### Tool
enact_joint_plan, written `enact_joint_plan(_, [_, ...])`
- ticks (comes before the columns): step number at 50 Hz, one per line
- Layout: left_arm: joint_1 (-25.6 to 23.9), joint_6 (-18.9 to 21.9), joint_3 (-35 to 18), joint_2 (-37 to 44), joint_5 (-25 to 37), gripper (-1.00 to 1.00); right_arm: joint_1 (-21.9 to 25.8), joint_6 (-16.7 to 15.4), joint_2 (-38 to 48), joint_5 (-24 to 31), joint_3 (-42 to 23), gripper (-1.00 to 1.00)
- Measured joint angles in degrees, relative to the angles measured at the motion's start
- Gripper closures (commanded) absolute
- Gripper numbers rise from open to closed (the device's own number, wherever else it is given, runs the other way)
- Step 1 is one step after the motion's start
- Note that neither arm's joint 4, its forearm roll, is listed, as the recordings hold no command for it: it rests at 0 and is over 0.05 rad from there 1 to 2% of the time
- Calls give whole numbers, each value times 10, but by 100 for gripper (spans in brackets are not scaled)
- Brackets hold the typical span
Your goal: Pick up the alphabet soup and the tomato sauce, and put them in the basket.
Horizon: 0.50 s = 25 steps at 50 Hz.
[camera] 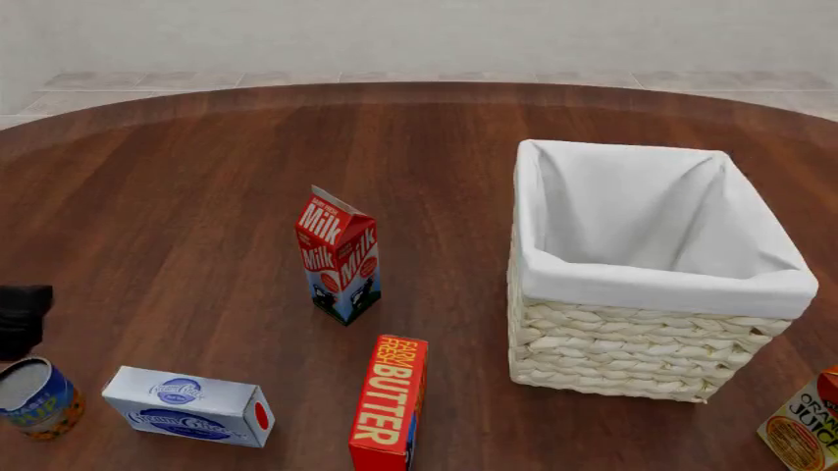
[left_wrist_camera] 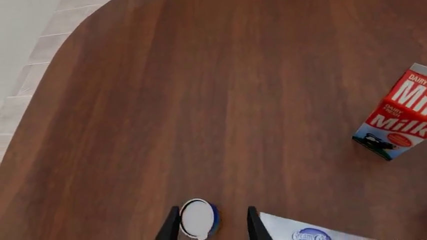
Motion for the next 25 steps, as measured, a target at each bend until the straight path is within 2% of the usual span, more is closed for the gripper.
enact_joint_plan(14, [48, 7, -2, -6, 33, -100, 0, 16, -2, -5, -1, -100])
enact_joint_plan(25, [84, 13, 14, 0, 30, -100, -12, 27, -3, -7, -5, -100])
